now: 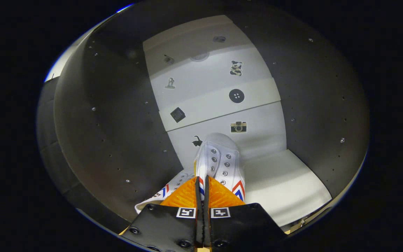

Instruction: Open the shoe cabinet door, grab the shoes and put them into the shoe cabinet, then close the shoe cabinet door.

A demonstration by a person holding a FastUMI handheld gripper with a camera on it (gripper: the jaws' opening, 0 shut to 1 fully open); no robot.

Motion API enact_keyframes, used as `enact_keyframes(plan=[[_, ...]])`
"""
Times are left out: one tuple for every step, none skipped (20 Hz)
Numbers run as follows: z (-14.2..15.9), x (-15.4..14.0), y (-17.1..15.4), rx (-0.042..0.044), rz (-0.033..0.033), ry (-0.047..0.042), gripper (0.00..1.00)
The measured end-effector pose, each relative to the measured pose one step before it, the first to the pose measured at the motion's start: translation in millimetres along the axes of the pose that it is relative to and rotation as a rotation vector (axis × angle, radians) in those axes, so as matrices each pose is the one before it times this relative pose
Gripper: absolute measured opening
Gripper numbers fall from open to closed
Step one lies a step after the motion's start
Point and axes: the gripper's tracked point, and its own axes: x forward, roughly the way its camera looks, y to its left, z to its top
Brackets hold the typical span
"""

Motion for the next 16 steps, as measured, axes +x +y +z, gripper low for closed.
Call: enact_keyframes(plan=[[0.73,-1.92,-1.12,0.00266,-0.00828,0.00682,0.01],[-2.78,1.93,-0.80,0.00122,-0.00779,0.00742,0.01],[-3.02,0.47,-1.42,0.00024,-0.00694,0.01183,0.01],[-4.05,2.53,-1.71,0.00443,-0.00724,0.01319,0.01],[-1.77,0.24,1.01,0.00617,-0.00623,0.01096,0.01],[-4.78,9.44,-1.75,0.00637,-0.00483,0.00894,0.01],[-3.91,3.35,-1.04,0.00603,-0.00240,0.00936,0.01],[-1.06,2.34,0.18,0.00394,-0.00102,0.00505,0.01],[0.77,-0.70,0.29,-0.00026,-0.00240,-0.00052,0.02],[0.31,-0.87,0.20,-0.00868,-0.00443,-0.00319,0.04],[-0.16,-1.30,7.59,-0.00722,0.02582,-0.01071,0.07],[3.85,-7.46,4.01,-0.01504,0.00031,-0.01141,0.14],[3.35,-8.29,5.55,-0.01872,0.00512,-0.01087,0.20],[1.26,-9.10,5.25,-0.01807,0.00771,-0.00968,0.36],[2.69,-10.25,5.24,-0.01635,0.00172,-0.01074,0.51],[2.89,-12.92,3.68,-0.02061,0.00037,-0.01420,0.67]])
